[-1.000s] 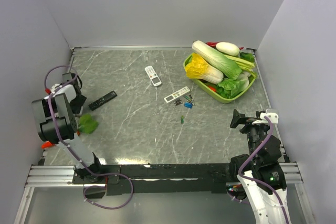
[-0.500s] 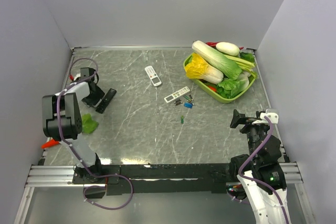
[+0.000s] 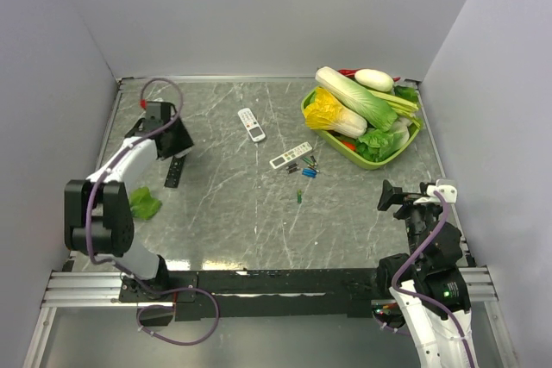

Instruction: Load the batteries into the remote control

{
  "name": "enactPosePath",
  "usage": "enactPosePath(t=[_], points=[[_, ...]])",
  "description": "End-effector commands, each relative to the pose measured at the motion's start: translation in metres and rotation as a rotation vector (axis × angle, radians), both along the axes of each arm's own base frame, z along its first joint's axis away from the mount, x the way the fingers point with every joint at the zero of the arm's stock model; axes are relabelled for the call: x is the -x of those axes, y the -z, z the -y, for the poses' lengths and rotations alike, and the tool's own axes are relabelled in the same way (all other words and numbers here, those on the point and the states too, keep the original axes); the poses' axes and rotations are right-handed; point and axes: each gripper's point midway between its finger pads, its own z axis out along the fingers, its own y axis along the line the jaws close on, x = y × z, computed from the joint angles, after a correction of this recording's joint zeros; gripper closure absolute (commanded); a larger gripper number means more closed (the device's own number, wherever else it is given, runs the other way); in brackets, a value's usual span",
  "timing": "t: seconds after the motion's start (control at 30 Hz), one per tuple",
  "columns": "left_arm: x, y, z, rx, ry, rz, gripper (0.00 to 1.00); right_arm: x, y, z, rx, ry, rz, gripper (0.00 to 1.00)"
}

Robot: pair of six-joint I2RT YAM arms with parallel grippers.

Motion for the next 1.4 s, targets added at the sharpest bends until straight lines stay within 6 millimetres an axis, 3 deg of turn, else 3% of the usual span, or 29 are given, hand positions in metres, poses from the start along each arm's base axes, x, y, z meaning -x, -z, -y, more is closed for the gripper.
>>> enactPosePath(t=[0.0,0.1,0.17,0.2,0.27,0.3,0.37,0.4,0.43,0.57,0.7,0.73,0.8,0.83,0.87,0.93,1.13,1.37], points=[[0.006,-0.05,0.067,0.094,0.206,0.121,0.81,0.056,-0.064,0.005,-0.074,-0.048,0.359,0.0],[0.023,-0.065,0.105,0.185,0.299,0.167,0.81,0.059,-0.071,-0.008,-0.092,-0.12,0.337,0.0],[0.043,-0.064,0.13,0.282,0.381,0.157,0.81,0.061,-0.08,-0.013,-0.118,-0.149,0.305,0.0],[0.049,-0.076,0.146,0.329,0.412,0.196,0.81,0.061,-0.08,-0.017,-0.154,-0.164,0.283,0.0],[0.07,-0.071,0.166,0.406,0.475,0.185,0.8,0.061,-0.09,-0.026,-0.181,-0.207,0.26,0.0],[0.078,-0.083,0.181,0.45,0.504,0.224,0.8,0.062,-0.091,-0.036,-0.202,-0.26,0.243,0.0],[0.099,-0.078,0.196,0.52,0.551,0.207,0.82,0.061,-0.097,-0.05,-0.221,-0.331,0.209,0.0],[0.106,-0.092,0.209,0.575,0.579,0.248,0.82,0.063,-0.097,-0.064,-0.242,-0.404,0.185,0.0],[0.117,-0.083,0.213,0.604,0.589,0.232,0.82,0.063,-0.097,-0.071,-0.25,-0.441,0.162,0.0],[0.152,-0.104,0.242,0.762,0.693,0.281,0.81,0.055,-0.08,-0.116,-0.339,-0.657,0.011,0.0],[0.179,-0.122,0.252,0.854,0.768,0.345,0.81,0.044,-0.056,-0.152,-0.522,-0.798,-0.173,0.0],[0.182,-0.13,0.255,0.874,0.788,0.377,0.81,0.042,-0.038,-0.164,-0.567,-0.853,-0.256,0.0],[0.193,-0.137,0.257,0.912,0.807,0.395,0.8,0.036,-0.042,-0.174,-0.689,-0.89,-0.264,0.0],[0.196,-0.14,0.258,0.927,0.815,0.404,0.8,0.031,-0.024,-0.178,-0.734,-0.888,-0.311,0.0],[0.201,-0.147,0.261,0.954,0.83,0.421,0.8,0.028,-0.034,-0.181,-0.797,-0.909,-0.28,0.0],[0.207,-0.15,0.262,0.981,0.84,0.43,0.8,0.022,-0.021,-0.187,-0.859,-0.907,-0.306,0.0],[0.22,-0.161,0.271,1.039,0.876,0.443,0.79,0.014,-0.023,-0.216,-1.068,-0.967,-0.341,0.0],[0.231,-0.175,0.281,1.074,0.926,0.456,0.79,0.014,-0.038,-0.254,-1.14,-1.097,-0.348,0.0]])
